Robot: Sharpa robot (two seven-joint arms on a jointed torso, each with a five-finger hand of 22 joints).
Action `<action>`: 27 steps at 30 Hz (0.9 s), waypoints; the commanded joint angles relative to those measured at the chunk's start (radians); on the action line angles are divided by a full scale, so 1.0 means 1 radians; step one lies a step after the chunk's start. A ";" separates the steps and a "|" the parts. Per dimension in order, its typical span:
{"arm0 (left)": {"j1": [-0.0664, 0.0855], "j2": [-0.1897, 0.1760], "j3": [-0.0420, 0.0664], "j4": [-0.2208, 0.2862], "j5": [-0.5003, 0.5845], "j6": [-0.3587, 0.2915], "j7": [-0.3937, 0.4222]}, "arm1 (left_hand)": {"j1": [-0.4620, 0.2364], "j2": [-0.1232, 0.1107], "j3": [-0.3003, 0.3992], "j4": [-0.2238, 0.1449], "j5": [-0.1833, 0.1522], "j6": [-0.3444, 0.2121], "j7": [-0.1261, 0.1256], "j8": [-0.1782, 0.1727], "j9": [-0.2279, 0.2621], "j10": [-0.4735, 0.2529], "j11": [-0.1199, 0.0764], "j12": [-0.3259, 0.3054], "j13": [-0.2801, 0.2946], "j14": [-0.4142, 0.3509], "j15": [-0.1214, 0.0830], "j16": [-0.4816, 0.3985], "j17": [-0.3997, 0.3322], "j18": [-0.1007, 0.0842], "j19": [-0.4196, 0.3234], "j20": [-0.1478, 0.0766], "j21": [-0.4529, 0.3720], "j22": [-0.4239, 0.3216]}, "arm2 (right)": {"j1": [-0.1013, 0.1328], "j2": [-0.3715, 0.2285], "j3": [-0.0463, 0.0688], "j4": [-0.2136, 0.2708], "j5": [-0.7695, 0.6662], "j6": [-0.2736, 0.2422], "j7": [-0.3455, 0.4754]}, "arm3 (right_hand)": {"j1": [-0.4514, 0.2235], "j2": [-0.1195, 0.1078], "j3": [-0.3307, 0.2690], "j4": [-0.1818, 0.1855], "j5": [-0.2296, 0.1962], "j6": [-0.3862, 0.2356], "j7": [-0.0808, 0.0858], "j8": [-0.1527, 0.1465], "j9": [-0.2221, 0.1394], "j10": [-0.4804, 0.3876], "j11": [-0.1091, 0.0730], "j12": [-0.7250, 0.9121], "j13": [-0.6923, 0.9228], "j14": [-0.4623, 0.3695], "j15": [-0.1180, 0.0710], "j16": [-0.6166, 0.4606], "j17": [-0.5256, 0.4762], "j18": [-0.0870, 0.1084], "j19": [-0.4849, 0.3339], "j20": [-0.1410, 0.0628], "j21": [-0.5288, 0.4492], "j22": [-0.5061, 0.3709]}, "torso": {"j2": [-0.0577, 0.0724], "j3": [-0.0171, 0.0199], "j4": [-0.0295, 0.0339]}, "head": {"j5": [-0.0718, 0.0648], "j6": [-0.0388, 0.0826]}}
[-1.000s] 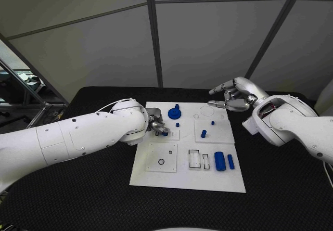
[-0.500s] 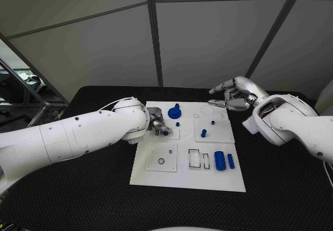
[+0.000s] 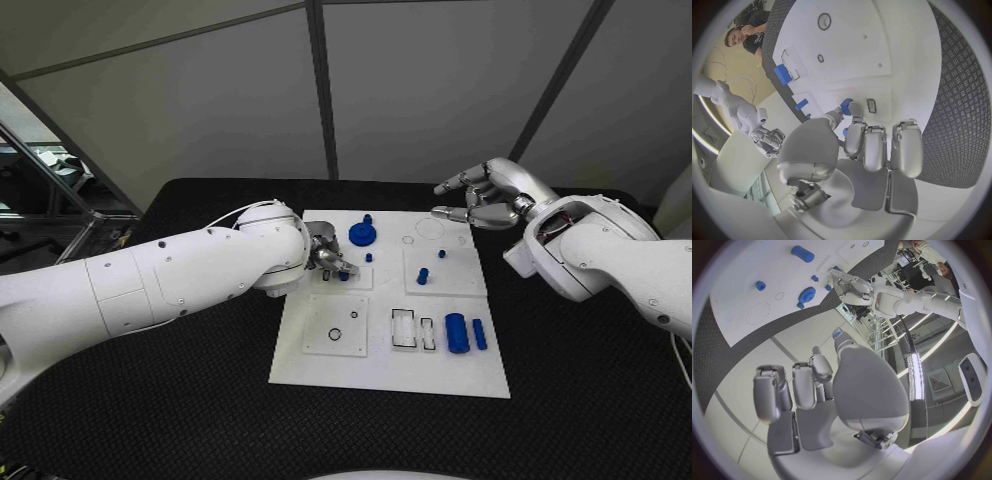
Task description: Assemble the parts on the task board
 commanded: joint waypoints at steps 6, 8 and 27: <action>-0.005 -0.002 -0.004 -0.001 0.009 0.023 -0.009 | -0.035 -0.038 -0.054 0.058 -0.010 0.012 -0.002 0.003 0.024 0.013 -0.007 0.008 0.152 0.088 -0.011 0.011 0.192 -0.021 0.012 -0.002 0.010 0.095 | 0.002 0.000 0.001 0.000 -0.003 0.006 0.005 | -0.011 -0.001 -0.001 0.005 -0.007 0.007 0.002 -0.003 -0.001 -0.003 -0.002 -0.005 -0.003 0.042 -0.006 -0.006 -0.002 0.004 0.062 -0.003 -0.005 0.196 | 0.000 -0.0009 0.0005 | 0.000 0.003; -0.005 -0.005 -0.004 0.002 0.009 0.023 -0.005 | -0.043 -0.067 -0.079 0.075 -0.009 0.013 -0.003 0.003 0.030 0.014 -0.008 0.010 0.153 0.088 -0.011 0.012 0.194 -0.022 0.013 -0.002 0.011 0.097 | 0.002 -0.001 0.001 0.000 -0.003 0.007 0.005 | -0.011 -0.001 -0.001 0.005 -0.007 0.007 0.002 -0.003 -0.001 -0.003 -0.002 -0.005 -0.003 0.042 -0.006 -0.006 -0.002 0.004 0.062 -0.003 -0.005 0.196 | -0.001 -0.0013 0.0012 | 0.001 0.003; -0.005 -0.027 0.073 0.029 0.018 -0.011 0.015 | -0.060 -0.110 -0.142 0.110 -0.008 0.014 -0.004 -0.008 0.045 0.013 -0.010 0.007 0.154 0.087 -0.012 0.009 0.190 -0.020 0.008 -0.004 0.006 0.091 | 0.002 0.002 0.001 -0.009 -0.003 0.006 0.003 | -0.011 -0.005 -0.003 0.004 -0.010 0.006 0.002 -0.005 -0.001 -0.005 -0.002 -0.008 -0.005 0.040 -0.006 -0.011 -0.009 0.006 0.058 -0.003 -0.010 0.190 | 0.000 0.0000 0.0006 | 0.000 0.007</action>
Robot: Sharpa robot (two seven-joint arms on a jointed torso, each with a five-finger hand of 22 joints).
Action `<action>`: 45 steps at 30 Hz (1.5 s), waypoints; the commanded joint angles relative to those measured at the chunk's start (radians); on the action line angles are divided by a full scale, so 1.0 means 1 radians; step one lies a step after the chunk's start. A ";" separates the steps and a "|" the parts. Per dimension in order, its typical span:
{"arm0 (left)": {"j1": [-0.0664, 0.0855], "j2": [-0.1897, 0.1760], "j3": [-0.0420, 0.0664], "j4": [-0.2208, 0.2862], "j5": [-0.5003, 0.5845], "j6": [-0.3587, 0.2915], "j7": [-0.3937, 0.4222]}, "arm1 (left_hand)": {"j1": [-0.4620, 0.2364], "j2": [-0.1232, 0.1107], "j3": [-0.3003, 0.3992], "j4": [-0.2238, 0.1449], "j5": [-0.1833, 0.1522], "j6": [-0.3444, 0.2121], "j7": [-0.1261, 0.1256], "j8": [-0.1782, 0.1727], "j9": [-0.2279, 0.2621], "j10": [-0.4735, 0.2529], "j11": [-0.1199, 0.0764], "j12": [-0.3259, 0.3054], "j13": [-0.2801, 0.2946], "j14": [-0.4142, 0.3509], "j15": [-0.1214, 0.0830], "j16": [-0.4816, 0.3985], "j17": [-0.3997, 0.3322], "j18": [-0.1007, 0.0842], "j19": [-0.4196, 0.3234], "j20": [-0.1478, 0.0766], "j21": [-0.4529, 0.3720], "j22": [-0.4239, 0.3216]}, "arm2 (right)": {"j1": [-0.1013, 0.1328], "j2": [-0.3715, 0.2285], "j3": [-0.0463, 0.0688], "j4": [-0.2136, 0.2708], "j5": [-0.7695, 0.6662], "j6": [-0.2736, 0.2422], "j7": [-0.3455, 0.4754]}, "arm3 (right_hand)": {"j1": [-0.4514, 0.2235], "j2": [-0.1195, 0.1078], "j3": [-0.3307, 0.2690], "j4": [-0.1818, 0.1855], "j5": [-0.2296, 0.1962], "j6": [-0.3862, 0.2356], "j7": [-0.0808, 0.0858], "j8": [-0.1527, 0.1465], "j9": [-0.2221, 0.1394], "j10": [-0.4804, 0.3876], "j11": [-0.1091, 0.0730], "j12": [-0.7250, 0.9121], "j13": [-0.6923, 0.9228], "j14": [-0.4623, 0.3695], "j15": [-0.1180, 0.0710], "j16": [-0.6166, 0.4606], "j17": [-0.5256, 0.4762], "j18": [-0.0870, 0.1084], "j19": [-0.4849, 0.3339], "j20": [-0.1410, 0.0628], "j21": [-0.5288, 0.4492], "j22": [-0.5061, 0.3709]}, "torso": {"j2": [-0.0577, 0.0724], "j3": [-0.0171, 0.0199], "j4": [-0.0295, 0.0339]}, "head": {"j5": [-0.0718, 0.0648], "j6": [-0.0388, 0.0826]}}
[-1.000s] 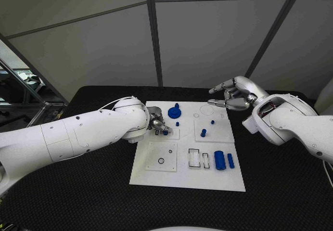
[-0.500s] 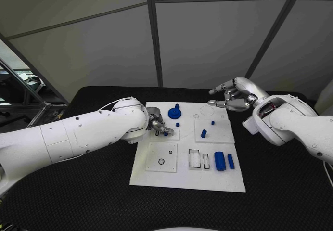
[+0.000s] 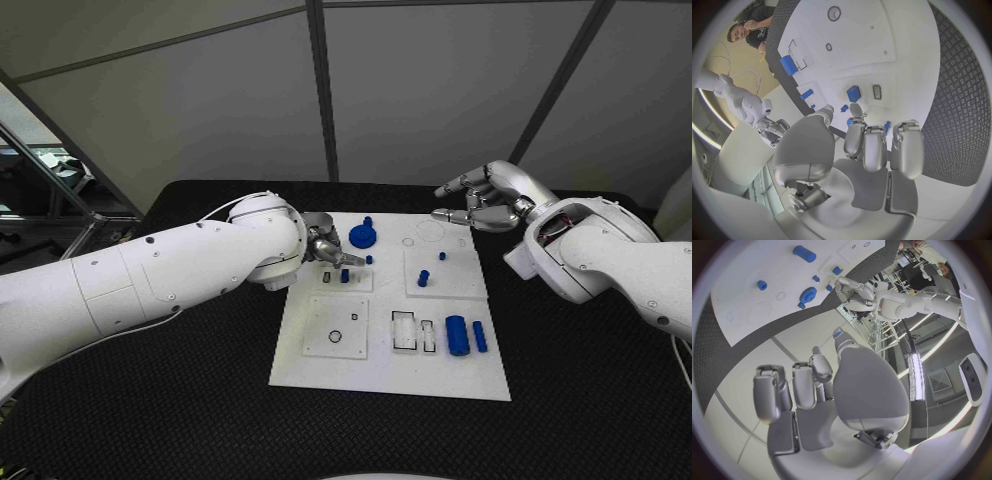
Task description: Assemble the parts on the task board
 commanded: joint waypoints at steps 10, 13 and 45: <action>0.054 0.010 0.059 -0.096 0.032 0.135 0.028 | 0.070 0.014 -0.002 -0.004 -0.003 -0.044 0.032 -0.136 -0.103 -0.016 0.018 -0.060 0.134 0.075 0.015 -0.043 0.148 0.022 -0.057 0.015 -0.061 0.009 | 0.002 0.002 0.001 -0.006 -0.003 0.004 0.001 | -0.009 -0.003 -0.001 0.002 -0.006 0.006 0.002 -0.005 -0.001 -0.004 -0.002 -0.003 0.000 0.040 -0.006 -0.006 0.000 0.005 0.059 -0.003 -0.005 0.191 | 0.001 0.0008 0.0013 | -0.001 0.004; 0.074 0.032 0.061 -0.162 0.033 0.165 0.040 | 0.089 0.024 0.000 -0.006 -0.005 -0.036 0.038 -0.167 -0.143 -0.018 0.022 -0.063 0.134 0.075 0.020 -0.044 0.146 0.025 -0.063 0.020 -0.070 -0.001 | 0.002 0.004 0.001 -0.007 -0.003 0.004 0.001 | -0.009 -0.004 -0.001 0.001 -0.006 0.006 0.002 -0.005 -0.001 -0.004 -0.002 -0.003 0.000 0.040 -0.006 -0.006 0.001 0.005 0.059 -0.003 -0.004 0.191 | 0.001 0.0013 -0.0008 | 0.006 0.005; 0.102 0.181 0.000 -0.479 0.001 0.287 0.090 | 0.078 0.052 -0.009 -0.004 -0.004 -0.012 0.041 -0.202 -0.201 -0.011 0.026 -0.048 0.143 0.083 0.024 -0.018 0.175 0.022 -0.050 0.025 -0.062 0.016 | 0.002 0.020 0.001 -0.010 -0.003 0.007 0.001 | -0.008 -0.002 0.000 0.001 -0.006 0.006 0.002 -0.005 -0.001 -0.004 -0.002 -0.002 0.000 0.040 -0.006 -0.006 0.000 0.005 0.058 -0.003 -0.005 0.190 | 0.000 0.0001 0.0000 | 0.009 -0.004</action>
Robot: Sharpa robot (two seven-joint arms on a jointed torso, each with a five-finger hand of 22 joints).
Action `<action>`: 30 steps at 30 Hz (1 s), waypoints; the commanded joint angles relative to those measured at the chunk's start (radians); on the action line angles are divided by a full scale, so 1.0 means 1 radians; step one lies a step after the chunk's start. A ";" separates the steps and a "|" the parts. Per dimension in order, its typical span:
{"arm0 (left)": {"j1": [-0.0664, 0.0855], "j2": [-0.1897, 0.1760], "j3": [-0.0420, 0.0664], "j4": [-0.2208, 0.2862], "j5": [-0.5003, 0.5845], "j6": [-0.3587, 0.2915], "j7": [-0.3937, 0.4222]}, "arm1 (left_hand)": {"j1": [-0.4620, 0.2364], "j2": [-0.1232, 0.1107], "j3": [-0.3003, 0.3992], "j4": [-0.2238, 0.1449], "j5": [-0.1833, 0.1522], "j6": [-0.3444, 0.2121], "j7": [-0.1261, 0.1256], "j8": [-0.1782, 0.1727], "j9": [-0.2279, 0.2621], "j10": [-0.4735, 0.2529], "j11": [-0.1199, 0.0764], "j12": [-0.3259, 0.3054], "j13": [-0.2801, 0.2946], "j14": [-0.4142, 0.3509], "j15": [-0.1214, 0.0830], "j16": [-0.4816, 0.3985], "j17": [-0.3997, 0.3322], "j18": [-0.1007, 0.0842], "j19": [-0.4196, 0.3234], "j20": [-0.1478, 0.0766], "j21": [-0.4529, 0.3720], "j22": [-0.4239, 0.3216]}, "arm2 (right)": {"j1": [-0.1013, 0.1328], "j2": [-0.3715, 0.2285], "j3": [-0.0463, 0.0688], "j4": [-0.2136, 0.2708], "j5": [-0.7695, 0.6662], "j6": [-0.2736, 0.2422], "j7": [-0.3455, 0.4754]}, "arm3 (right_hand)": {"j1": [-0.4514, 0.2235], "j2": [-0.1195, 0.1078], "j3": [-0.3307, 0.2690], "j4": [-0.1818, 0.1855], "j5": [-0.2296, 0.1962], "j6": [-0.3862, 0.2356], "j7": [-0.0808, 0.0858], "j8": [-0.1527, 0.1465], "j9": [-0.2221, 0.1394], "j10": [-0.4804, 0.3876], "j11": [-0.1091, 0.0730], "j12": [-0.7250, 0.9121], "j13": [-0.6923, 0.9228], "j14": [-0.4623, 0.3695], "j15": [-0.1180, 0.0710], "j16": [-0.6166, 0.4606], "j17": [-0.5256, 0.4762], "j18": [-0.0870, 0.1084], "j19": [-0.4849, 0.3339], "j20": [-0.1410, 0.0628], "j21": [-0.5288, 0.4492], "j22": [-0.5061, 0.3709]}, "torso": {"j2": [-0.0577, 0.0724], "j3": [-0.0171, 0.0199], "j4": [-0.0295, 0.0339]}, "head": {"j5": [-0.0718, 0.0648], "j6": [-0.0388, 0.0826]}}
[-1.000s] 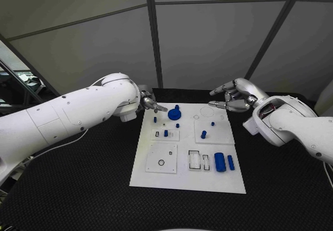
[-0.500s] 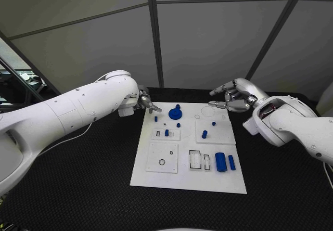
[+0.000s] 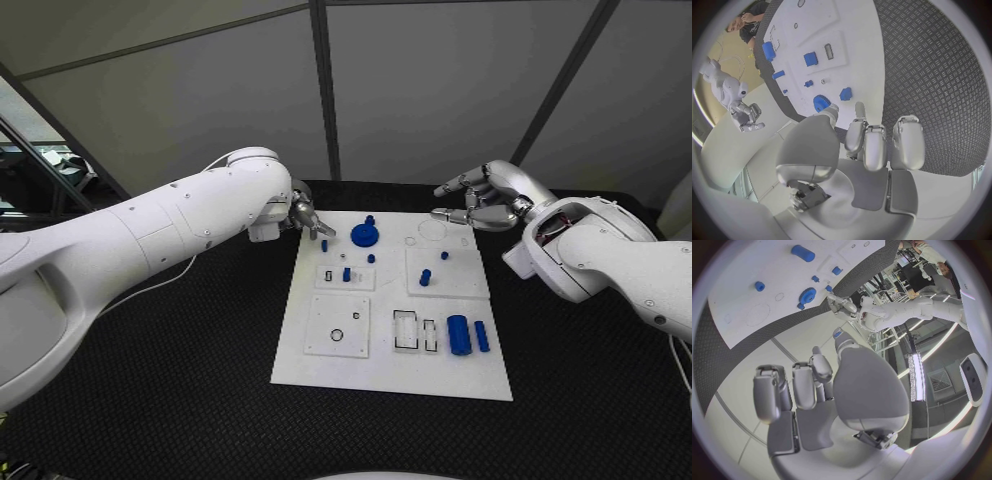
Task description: Assemble the parts on the task board
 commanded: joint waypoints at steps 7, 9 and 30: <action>0.000 0.010 0.000 -0.006 -0.013 0.046 0.027 | -0.005 0.013 -0.003 0.001 -0.004 0.018 -0.004 -0.004 -0.005 0.000 0.006 0.001 0.143 0.083 0.007 0.009 0.180 0.006 0.004 0.004 0.004 0.017 | 0.002 0.005 0.001 -0.002 -0.003 0.005 0.005 | -0.008 -0.002 0.000 0.001 -0.006 0.007 0.002 -0.005 -0.001 -0.004 -0.002 -0.002 0.000 0.040 -0.006 -0.006 0.000 0.005 0.058 -0.003 -0.005 0.190 | -0.001 0.0013 0.0004 | 0.000 -0.002; 0.000 0.013 0.000 -0.010 -0.013 0.056 0.024 | -0.003 0.017 -0.002 0.000 -0.004 0.021 -0.004 -0.003 -0.006 -0.001 0.005 0.000 0.142 0.083 0.007 0.010 0.180 0.006 0.004 0.003 0.004 0.017 | 0.002 0.005 0.001 -0.002 -0.003 0.006 0.005 | -0.008 -0.002 0.000 0.001 -0.006 0.007 0.002 -0.005 -0.001 -0.004 -0.002 -0.002 0.000 0.040 -0.006 -0.006 0.000 0.005 0.058 -0.003 -0.005 0.190 | -0.001 0.0011 0.0003 | 0.001 -0.003; -0.004 0.022 0.000 -0.022 -0.012 0.081 0.026 | 0.029 0.039 0.005 -0.011 -0.004 0.030 -0.006 -0.003 -0.009 -0.002 0.003 -0.004 0.142 0.083 0.005 0.012 0.183 0.006 0.004 0.002 0.003 0.018 | 0.002 0.010 0.001 -0.007 -0.003 0.013 0.006 | -0.006 0.003 0.003 0.001 -0.004 0.008 0.001 -0.005 -0.001 -0.003 -0.002 0.000 0.002 0.041 -0.006 -0.005 0.003 0.005 0.060 -0.003 -0.003 0.193 | -0.001 0.0012 0.0008 | 0.000 -0.007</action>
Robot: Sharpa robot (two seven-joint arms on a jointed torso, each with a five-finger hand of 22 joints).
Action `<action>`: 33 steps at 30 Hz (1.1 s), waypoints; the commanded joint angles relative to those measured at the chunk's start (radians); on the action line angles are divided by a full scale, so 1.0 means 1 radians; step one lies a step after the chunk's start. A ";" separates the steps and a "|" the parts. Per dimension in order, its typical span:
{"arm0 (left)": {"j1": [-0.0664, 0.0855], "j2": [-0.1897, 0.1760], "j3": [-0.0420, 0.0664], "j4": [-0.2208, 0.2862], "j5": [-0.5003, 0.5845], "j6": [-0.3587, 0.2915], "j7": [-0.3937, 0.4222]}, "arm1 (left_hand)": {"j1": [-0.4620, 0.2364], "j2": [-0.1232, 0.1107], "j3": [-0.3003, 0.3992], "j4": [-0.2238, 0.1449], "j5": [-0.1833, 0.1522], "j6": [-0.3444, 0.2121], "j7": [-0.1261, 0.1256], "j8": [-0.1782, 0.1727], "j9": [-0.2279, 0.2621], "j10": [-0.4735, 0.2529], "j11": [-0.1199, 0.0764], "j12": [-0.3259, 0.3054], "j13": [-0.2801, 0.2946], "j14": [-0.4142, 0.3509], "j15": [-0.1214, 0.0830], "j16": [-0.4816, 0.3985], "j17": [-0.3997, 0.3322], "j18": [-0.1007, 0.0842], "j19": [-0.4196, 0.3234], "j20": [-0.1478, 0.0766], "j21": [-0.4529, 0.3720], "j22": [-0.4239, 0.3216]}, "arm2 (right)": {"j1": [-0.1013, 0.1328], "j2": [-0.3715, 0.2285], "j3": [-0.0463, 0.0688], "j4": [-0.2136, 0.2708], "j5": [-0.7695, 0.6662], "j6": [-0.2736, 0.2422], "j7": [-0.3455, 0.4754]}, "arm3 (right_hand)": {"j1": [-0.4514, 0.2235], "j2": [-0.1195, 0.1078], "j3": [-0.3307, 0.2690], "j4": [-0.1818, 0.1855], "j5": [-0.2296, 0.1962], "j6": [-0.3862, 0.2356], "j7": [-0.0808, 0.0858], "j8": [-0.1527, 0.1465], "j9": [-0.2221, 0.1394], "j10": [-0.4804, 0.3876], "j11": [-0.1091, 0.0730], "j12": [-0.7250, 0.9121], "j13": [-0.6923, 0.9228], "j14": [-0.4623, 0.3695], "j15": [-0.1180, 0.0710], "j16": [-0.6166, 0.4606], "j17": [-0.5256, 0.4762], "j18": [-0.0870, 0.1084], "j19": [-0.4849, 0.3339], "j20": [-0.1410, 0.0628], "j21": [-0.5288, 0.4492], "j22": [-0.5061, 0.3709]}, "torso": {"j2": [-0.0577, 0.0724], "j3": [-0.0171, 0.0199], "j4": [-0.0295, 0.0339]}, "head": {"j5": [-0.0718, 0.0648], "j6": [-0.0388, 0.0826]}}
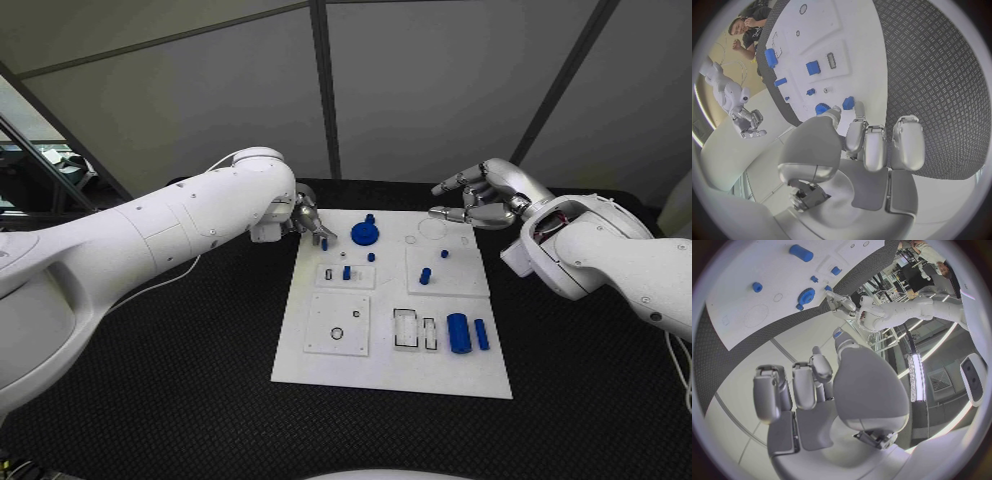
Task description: Assemble the parts on the task board
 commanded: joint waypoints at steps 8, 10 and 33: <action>0.001 0.002 0.000 0.000 -0.005 0.010 0.017 | 0.030 0.022 0.005 -0.015 -0.004 0.012 -0.001 0.001 0.003 -0.001 0.002 -0.003 0.142 0.084 0.004 0.006 0.185 0.006 0.005 0.001 0.003 0.019 | 0.002 0.003 0.001 -0.002 -0.003 0.007 0.006 | -0.006 0.004 0.003 0.001 -0.004 0.008 0.001 -0.005 -0.001 -0.003 -0.002 0.000 0.001 0.041 -0.006 -0.005 0.002 0.005 0.060 -0.003 -0.003 0.193 | 0.000 0.0001 0.0001 | 0.002 -0.002; 0.001 0.002 0.000 0.000 -0.005 0.009 0.018 | 0.037 0.026 0.007 -0.019 -0.004 0.012 -0.002 0.002 0.005 -0.001 0.001 -0.002 0.143 0.084 0.004 0.006 0.185 0.006 0.005 0.001 0.003 0.020 | 0.002 0.003 0.001 -0.002 -0.003 0.007 0.007 | -0.006 0.005 0.004 0.001 -0.004 0.009 0.001 -0.005 -0.001 -0.003 -0.002 0.000 0.001 0.041 -0.006 -0.005 0.002 0.005 0.060 -0.003 -0.003 0.193 | 0.000 0.0002 -0.0002 | 0.002 -0.002; -0.001 -0.006 0.000 0.012 0.030 0.030 0.041 | 0.206 0.142 0.171 -0.237 0.013 -0.008 -0.001 0.006 0.024 0.000 0.001 -0.012 0.138 0.089 0.007 0.025 0.206 0.005 0.006 0.003 0.003 0.031 | 0.002 0.004 0.001 -0.003 -0.003 0.010 0.008 | -0.006 0.005 0.004 0.001 -0.004 0.009 0.001 -0.005 -0.001 -0.003 -0.002 0.000 0.001 0.041 -0.006 -0.005 0.002 0.005 0.060 -0.003 -0.003 0.193 | -0.001 0.0004 -0.0001 | 0.000 -0.007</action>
